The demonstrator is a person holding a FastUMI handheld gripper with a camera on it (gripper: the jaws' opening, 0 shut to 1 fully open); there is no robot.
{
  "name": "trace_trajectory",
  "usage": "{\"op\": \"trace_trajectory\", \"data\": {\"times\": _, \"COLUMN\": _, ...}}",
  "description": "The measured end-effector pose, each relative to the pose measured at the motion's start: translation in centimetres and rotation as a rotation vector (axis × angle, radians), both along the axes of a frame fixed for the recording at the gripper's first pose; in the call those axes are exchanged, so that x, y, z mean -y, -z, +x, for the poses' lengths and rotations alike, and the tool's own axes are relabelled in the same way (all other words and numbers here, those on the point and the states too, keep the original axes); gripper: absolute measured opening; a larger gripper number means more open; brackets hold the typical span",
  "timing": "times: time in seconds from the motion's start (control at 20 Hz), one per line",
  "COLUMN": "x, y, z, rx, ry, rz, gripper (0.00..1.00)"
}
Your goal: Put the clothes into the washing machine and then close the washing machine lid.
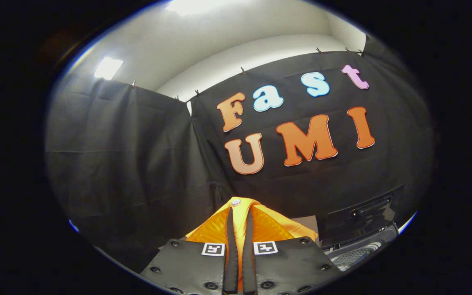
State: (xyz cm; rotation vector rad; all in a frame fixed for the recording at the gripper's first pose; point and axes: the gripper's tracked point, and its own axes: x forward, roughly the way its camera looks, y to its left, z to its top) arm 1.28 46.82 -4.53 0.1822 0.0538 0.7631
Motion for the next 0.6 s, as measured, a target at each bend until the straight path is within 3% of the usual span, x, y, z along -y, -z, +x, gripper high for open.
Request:
{"op": "trace_trajectory", "data": {"times": 0.4, "x": 9.2, "y": -4.6, "z": 3.8, "rx": 0.057, "ry": 0.064, "rz": 0.021, "gripper": 0.12}}
{"op": "trace_trajectory", "data": {"times": 0.6, "x": 14.7, "y": -4.7, "z": 7.7, "rx": 0.057, "ry": 0.129, "rz": 0.02, "gripper": 0.12}}
